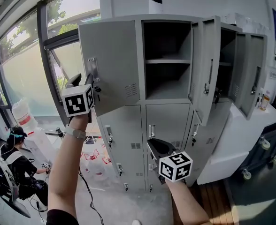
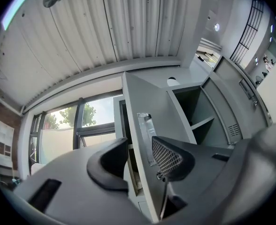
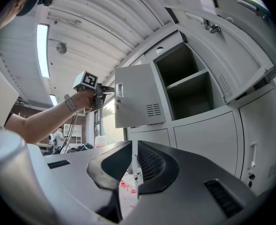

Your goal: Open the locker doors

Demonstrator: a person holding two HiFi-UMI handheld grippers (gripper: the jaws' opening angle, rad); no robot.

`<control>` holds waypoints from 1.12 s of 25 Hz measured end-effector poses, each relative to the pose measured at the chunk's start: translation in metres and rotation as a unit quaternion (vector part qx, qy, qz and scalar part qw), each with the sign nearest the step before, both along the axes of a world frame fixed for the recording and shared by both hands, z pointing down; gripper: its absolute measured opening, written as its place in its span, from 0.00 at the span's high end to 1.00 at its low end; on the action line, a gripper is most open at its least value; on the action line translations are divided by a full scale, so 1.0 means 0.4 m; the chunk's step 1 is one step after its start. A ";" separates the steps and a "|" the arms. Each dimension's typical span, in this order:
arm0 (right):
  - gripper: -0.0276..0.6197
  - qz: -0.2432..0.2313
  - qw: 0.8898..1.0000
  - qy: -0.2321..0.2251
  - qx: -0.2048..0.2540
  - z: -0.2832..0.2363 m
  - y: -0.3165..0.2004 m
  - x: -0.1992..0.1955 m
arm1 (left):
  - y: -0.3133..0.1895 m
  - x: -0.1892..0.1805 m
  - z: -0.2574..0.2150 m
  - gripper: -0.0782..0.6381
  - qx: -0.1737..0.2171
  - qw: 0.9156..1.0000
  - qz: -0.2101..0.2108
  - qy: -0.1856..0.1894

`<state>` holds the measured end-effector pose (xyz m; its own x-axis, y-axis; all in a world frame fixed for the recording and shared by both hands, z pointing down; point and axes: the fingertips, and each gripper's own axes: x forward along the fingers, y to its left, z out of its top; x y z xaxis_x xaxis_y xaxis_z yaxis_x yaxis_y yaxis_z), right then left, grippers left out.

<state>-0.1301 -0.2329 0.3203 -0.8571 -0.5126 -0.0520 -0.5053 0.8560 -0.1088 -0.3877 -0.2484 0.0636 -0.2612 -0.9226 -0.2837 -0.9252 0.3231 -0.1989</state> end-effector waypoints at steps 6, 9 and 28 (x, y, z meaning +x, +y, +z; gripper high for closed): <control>0.86 0.008 1.000 0.003 0.004 -0.003 -0.004 0.019 | -0.054 -0.009 0.025 0.58 -0.016 0.998 0.046 0.027; 0.86 0.012 1.000 0.002 0.005 -0.009 -0.014 0.026 | -0.074 -0.003 0.033 0.58 -0.020 0.997 0.066 0.034; 0.86 0.021 1.000 -0.003 0.005 -0.007 0.068 0.148 | 0.040 0.180 0.030 0.68 0.010 0.997 0.073 0.013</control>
